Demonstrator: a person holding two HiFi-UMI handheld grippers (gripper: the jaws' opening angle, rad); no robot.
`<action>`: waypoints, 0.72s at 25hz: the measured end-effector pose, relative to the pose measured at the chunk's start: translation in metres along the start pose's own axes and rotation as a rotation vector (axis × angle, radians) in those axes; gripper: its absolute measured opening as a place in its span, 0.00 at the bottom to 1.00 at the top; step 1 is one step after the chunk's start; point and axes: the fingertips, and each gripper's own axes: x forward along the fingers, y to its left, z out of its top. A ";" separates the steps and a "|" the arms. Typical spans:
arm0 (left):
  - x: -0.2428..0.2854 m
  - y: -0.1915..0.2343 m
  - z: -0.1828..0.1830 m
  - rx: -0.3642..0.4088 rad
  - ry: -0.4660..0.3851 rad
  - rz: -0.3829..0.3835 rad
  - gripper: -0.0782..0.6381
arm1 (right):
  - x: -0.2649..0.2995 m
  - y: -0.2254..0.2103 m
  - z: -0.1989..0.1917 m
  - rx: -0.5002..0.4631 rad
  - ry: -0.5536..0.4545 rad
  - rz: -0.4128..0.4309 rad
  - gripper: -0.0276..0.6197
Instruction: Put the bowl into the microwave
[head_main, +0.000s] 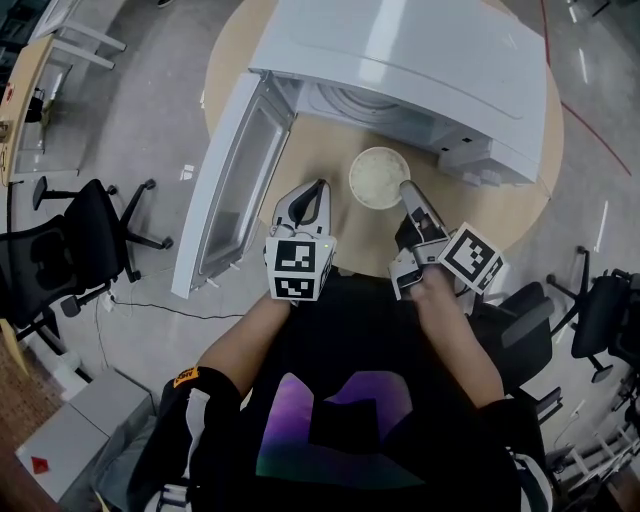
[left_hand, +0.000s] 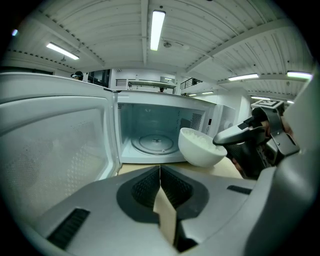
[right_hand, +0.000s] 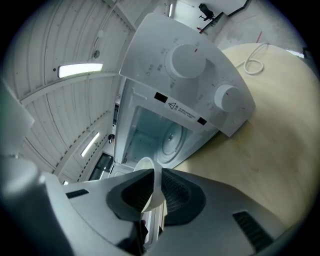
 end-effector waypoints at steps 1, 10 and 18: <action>0.001 0.003 0.001 -0.001 -0.001 0.002 0.18 | 0.005 0.004 0.000 0.001 0.000 0.017 0.13; 0.014 0.025 0.011 -0.010 -0.001 0.008 0.18 | 0.035 0.010 0.005 0.001 -0.001 -0.003 0.13; 0.025 0.036 0.020 -0.013 0.001 0.016 0.18 | 0.053 0.007 0.018 0.013 -0.028 -0.043 0.14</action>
